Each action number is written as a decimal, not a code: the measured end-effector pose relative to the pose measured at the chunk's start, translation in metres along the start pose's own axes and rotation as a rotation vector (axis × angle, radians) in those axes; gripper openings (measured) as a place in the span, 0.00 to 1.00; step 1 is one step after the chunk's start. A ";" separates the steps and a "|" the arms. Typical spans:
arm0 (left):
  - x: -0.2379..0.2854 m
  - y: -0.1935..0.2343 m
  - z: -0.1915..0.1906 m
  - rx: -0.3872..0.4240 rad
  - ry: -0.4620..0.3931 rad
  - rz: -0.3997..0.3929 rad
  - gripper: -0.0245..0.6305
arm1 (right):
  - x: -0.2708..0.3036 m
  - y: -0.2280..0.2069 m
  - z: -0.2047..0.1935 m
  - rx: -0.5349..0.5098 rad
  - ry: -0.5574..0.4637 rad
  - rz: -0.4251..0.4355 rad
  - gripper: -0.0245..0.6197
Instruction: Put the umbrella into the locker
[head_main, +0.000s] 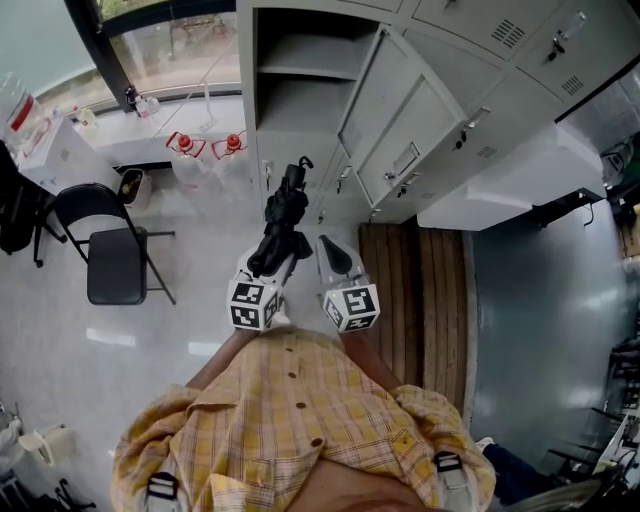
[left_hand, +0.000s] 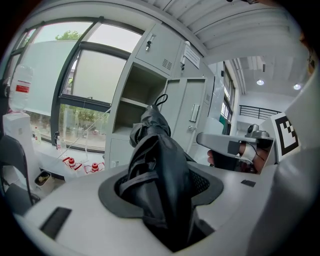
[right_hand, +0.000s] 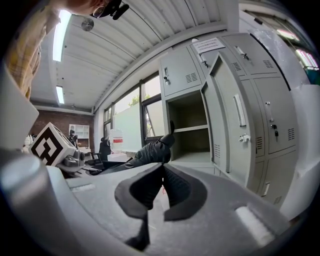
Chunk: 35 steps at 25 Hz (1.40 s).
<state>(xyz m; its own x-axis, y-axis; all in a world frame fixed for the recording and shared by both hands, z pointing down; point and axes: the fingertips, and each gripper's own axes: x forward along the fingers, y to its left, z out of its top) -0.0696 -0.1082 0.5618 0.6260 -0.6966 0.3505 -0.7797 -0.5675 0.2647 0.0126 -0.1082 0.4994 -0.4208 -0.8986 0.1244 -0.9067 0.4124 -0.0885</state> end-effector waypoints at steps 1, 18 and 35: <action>0.004 0.003 0.003 -0.004 0.002 -0.004 0.39 | 0.006 -0.003 0.002 0.000 0.000 -0.005 0.03; 0.073 0.055 0.038 -0.052 0.013 -0.065 0.39 | 0.081 -0.045 0.009 0.005 0.021 -0.072 0.03; 0.119 0.063 0.056 -0.065 0.018 0.001 0.39 | 0.112 -0.086 0.020 0.015 -0.007 -0.005 0.03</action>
<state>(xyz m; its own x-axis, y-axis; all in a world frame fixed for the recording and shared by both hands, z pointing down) -0.0435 -0.2512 0.5697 0.6254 -0.6887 0.3669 -0.7799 -0.5366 0.3222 0.0438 -0.2466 0.5015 -0.4164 -0.9015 0.1183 -0.9081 0.4060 -0.1025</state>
